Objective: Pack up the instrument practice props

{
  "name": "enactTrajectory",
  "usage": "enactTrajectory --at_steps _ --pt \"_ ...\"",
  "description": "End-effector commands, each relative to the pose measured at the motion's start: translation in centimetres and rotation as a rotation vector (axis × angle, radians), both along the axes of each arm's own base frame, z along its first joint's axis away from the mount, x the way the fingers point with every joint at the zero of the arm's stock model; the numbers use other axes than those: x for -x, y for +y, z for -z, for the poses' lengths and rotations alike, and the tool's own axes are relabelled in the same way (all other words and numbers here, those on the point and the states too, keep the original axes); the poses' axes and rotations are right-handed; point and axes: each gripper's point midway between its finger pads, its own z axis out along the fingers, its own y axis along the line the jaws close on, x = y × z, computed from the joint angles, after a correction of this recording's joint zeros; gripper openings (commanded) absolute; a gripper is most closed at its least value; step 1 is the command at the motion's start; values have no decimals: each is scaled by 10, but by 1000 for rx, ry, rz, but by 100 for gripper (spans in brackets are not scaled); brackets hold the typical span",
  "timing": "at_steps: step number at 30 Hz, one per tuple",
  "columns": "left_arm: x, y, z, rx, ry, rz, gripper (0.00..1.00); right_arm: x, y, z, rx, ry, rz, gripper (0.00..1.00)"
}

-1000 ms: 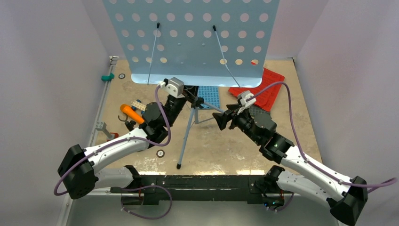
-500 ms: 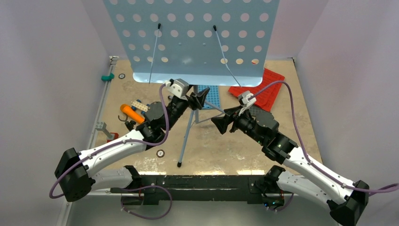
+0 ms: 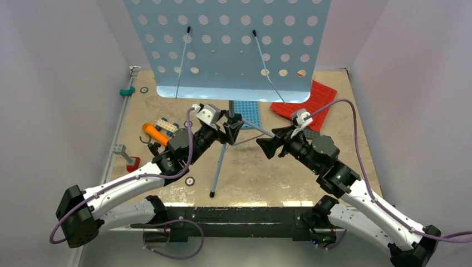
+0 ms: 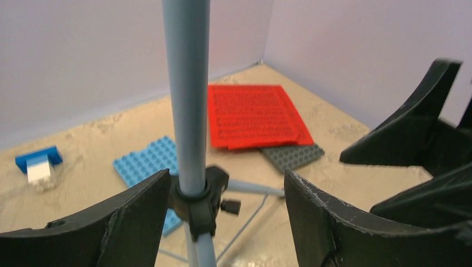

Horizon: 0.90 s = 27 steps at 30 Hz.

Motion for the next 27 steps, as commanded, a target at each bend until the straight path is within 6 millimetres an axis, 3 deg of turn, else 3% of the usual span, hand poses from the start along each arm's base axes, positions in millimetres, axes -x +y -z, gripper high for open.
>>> enactTrajectory --at_steps 1,5,13,18,27 --pt "12 4 41 -20 123 19 79 9 -7 12 -17 30 -8 80" --pt "25 6 56 -19 171 39 81 5 -9 7 -64 41 -4 81" --pt "52 22 74 56 246 29 82 -7 12 -64 -289 -100 -269 81" --pt "62 38 89 69 292 7 81 -25 26 -101 -263 -325 -364 80" --pt "74 47 107 54 379 5 80 -54 48 -129 -262 -535 -513 80"
